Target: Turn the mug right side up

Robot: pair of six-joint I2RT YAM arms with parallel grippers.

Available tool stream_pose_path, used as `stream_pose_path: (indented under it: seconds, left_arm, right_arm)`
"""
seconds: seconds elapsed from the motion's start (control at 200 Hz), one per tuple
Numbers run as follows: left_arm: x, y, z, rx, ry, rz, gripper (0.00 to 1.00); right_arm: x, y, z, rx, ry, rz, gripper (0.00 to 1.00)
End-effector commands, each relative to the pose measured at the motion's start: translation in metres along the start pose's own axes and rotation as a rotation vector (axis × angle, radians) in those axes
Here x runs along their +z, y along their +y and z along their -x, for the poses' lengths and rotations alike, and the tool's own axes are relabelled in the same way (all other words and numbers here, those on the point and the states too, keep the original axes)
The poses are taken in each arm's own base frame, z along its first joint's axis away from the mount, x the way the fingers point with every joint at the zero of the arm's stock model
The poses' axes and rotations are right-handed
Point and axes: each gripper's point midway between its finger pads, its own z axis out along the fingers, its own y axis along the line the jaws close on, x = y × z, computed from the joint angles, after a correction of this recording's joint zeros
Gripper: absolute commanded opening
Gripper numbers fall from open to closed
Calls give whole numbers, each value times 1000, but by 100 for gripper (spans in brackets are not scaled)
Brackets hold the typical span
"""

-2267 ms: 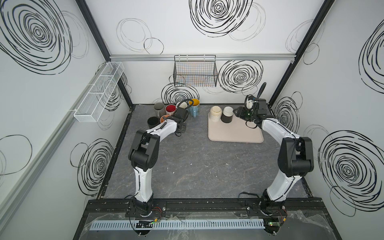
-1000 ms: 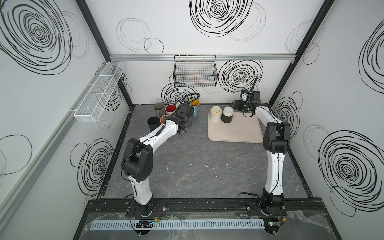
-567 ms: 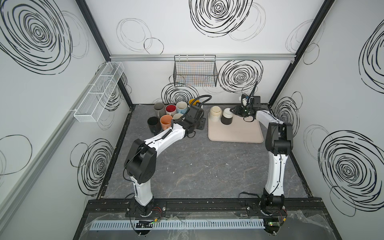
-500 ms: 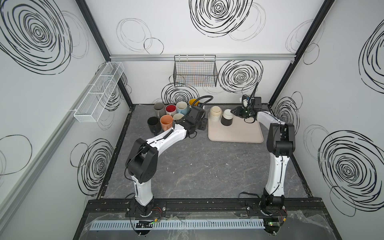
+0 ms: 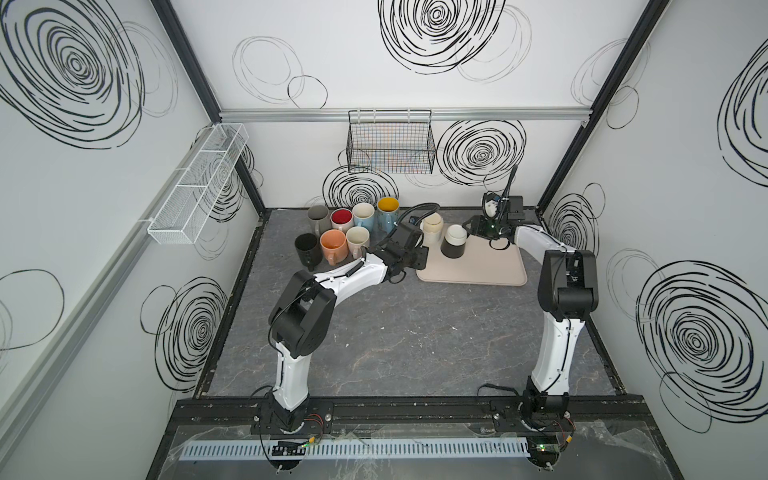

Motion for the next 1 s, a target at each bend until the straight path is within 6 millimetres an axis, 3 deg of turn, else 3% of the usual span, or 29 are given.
stream_pose_path:
  seconds: [0.0,0.22,0.525,0.73,0.996]
  left_arm:
    - [10,-10,10,-18,-48,-37,58]
    - [27,-19,4,-44,-54,-74,58]
    - [43,-23,1,-75,-84,-103,58]
    - [57,-28,-6,-74,-66,-108,58]
    - [78,-40,-19,-59,-37,-121,58]
  right_arm:
    - [4,-18,26,-50,-51,-134,52]
    - [23,-28,63,-156,-124,-248,55]
    - [51,-23,91,-269,-216,-265,56]
    - [61,-20,91,-279,-202,-223,55]
    - [72,6,63,-279,-104,-31,44]
